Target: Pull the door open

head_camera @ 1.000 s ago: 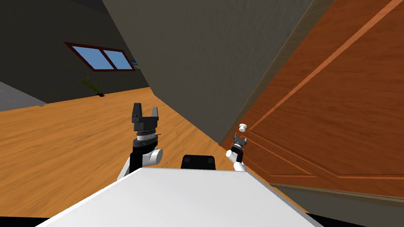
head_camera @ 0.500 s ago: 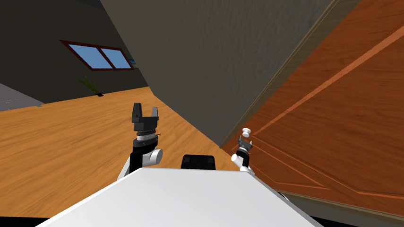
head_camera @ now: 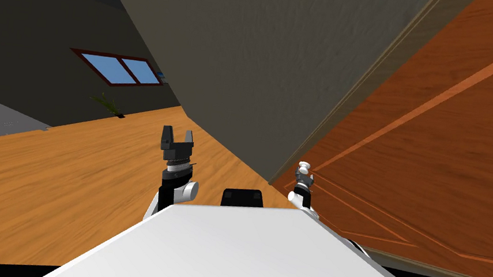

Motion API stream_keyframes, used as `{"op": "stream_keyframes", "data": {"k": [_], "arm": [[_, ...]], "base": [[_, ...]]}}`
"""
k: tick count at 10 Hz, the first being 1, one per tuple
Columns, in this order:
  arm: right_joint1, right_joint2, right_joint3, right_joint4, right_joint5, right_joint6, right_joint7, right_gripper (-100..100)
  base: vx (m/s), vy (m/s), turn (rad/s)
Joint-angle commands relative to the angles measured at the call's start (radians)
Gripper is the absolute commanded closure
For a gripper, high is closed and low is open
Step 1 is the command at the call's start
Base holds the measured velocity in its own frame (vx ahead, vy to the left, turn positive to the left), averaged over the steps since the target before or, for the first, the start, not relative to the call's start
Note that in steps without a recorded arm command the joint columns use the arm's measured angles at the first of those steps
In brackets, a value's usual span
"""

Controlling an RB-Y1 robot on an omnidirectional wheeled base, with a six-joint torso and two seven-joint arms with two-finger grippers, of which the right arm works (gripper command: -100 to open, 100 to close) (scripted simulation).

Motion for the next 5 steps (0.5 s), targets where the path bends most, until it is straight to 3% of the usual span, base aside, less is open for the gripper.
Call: {"op": "stream_keyframes", "data": {"k": [1, 2, 3, 4, 5], "arm": [[0.012, -0.019, 0.004, 0.007, 0.002, -0.002, -0.028, -100], [0.019, -0.03, 0.006, 0.01, 0.003, -0.003, -0.043, -100], [0.01, -0.024, 0.006, 0.018, 0.003, -0.005, -0.034, -100], [0.01, -0.024, 0.006, 0.018, 0.003, -0.005, -0.034, 100], [0.01, -0.024, 0.006, 0.018, 0.003, -0.005, -0.034, 100]], "base": [[0.149, -0.002, 0.001], [0.143, -0.007, 0.004], [0.062, -0.003, 0.003], [-0.008, -0.004, -0.021], [-0.024, -0.004, 0.004]]}}
